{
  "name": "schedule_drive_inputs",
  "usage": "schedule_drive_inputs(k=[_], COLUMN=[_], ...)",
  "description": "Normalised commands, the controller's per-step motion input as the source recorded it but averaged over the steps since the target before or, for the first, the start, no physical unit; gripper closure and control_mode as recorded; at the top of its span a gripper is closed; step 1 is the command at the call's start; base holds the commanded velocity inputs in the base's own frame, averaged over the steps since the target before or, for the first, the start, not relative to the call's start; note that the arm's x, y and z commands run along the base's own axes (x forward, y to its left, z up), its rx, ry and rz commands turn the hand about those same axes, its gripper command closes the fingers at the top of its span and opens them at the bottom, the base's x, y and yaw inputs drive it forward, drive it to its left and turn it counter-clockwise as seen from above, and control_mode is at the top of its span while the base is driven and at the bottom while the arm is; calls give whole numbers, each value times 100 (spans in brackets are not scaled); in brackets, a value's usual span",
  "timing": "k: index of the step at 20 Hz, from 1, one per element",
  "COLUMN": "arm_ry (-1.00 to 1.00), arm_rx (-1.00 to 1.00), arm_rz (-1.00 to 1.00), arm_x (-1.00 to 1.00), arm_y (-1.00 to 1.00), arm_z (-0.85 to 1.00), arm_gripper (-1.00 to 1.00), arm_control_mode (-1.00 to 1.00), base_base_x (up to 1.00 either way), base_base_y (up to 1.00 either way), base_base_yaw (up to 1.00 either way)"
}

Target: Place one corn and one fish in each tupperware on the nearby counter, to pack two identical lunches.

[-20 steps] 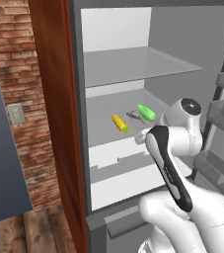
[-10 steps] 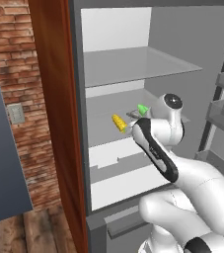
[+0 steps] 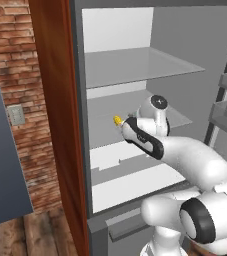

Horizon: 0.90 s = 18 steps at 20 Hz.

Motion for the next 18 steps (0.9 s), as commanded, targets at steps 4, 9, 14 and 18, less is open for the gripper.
schedule_drive_inputs(k=[4,9,14,18], arm_ry=[0,0,0,1], arm_rx=[0,0,0,0], arm_rz=[0,0,0,0], arm_x=[63,62,46,46], arm_y=[8,11,9,16], arm_z=[-3,-15,-45,-49], arm_gripper=[-100,-100,-100,-100], arm_control_mode=[-100,-100,-100,-100], base_base_x=[0,0,0,0], base_base_y=[0,0,0,0], base_base_yaw=[0,0,0,0])
